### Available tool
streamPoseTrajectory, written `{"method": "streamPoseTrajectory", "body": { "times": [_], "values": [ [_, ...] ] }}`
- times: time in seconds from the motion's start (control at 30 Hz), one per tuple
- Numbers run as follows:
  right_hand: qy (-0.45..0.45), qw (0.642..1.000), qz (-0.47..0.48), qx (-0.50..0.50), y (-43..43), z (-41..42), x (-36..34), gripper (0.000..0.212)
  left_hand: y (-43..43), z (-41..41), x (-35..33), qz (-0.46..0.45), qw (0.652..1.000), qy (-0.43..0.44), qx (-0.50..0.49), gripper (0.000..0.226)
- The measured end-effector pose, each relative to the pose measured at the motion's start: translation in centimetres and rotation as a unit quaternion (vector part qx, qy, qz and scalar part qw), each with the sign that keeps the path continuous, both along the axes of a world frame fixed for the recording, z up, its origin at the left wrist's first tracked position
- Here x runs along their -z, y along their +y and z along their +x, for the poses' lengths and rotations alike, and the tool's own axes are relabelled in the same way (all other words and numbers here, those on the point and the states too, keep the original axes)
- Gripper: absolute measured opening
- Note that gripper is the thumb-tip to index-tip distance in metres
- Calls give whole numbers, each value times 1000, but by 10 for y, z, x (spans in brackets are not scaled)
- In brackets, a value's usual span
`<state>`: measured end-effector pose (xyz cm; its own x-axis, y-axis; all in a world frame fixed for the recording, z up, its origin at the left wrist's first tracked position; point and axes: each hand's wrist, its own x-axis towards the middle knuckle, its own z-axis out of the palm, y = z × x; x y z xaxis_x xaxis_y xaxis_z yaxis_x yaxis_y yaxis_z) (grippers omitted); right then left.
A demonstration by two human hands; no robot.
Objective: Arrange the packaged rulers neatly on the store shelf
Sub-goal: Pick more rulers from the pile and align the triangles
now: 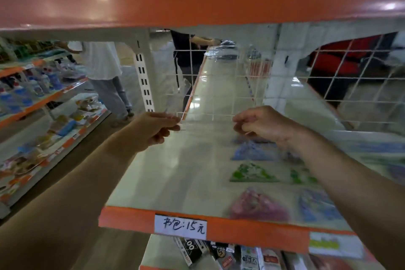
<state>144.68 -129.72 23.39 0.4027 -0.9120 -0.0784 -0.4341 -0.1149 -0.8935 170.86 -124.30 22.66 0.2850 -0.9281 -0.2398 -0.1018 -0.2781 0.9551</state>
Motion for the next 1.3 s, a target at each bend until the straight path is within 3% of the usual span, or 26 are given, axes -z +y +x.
{"method": "streamPoseTrajectory", "body": {
  "times": [0.07,0.2,0.27,0.33,0.43,0.63,0.77,0.97,1.17,1.3],
  "values": [
    [95,992,-85,23,-1,-30,-4,34,-10,-32,-6,-2,999,-14,38,5],
    [292,931,-219,3,18,-78,-12,53,-29,-108,-11,-8,996,-23,82,10],
    [321,912,-256,-9,27,-99,-14,52,-35,-144,-10,-4,994,-19,104,11],
    [324,904,-277,-14,30,-125,-10,35,-41,-176,-8,-5,992,-25,123,10],
    [313,919,-236,-32,30,-171,-4,9,-47,-218,-7,-5,987,-79,139,6],
    [324,927,-187,20,23,-287,-3,35,-48,-293,-3,21,974,-128,187,29],
    [346,924,-155,52,11,-347,0,37,-48,-332,-1,29,962,-188,197,43],
    [362,926,-76,74,-7,-379,20,42,-56,-374,2,5,944,-232,235,35],
    [440,894,-81,20,-17,-386,25,43,-57,-392,8,-43,899,-335,278,18],
    [435,898,-64,-7,-20,-389,30,46,-53,-403,12,-106,864,-408,276,30]
  ]
}}
